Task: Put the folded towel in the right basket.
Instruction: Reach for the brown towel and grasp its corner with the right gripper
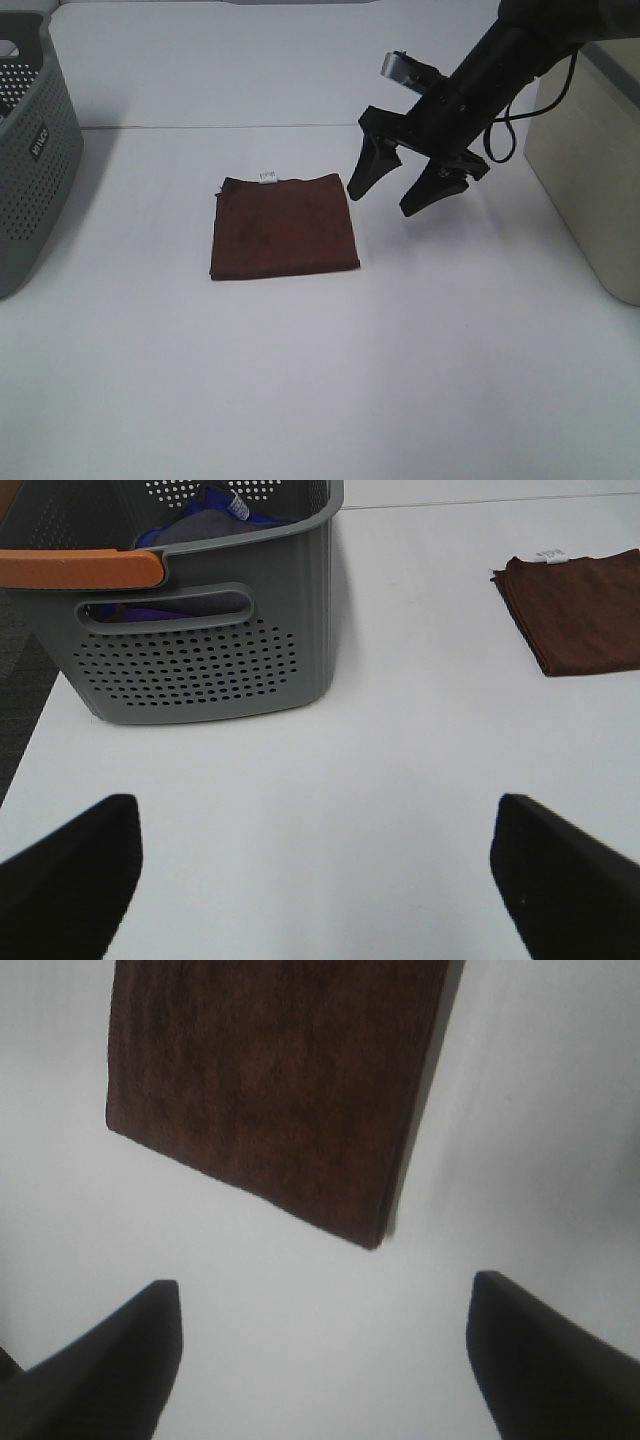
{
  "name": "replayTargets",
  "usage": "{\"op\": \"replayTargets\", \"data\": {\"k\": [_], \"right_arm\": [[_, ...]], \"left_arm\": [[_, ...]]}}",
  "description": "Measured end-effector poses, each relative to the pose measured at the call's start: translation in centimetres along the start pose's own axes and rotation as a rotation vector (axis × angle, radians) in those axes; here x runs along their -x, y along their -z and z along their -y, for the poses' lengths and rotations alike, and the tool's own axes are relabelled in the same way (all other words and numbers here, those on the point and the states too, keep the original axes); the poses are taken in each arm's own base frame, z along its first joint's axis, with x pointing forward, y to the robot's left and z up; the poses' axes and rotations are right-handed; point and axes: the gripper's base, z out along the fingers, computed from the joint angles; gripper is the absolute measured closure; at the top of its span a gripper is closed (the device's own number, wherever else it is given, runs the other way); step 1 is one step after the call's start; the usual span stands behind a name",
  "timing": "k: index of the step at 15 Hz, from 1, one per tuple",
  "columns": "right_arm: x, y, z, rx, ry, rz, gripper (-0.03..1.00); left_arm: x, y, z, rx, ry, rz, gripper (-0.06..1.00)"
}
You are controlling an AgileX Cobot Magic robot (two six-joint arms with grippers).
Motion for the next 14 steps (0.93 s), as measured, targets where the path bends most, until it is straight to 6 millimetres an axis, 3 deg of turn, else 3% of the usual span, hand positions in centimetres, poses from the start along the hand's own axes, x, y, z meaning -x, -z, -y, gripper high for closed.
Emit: {"op": "replayTargets", "data": {"k": [4,14], "right_arm": [[2.1,-2.3,1.9,0.093,-0.081,0.03,0.2],[3.0,-5.9,4.8,0.111,-0.14,0.098,0.21]], "left_arm": [[0.0,0.0,0.0,0.0,0.0,0.0,0.06],[0.0,0.0,0.0,0.0,0.0,0.0,0.06]]}}
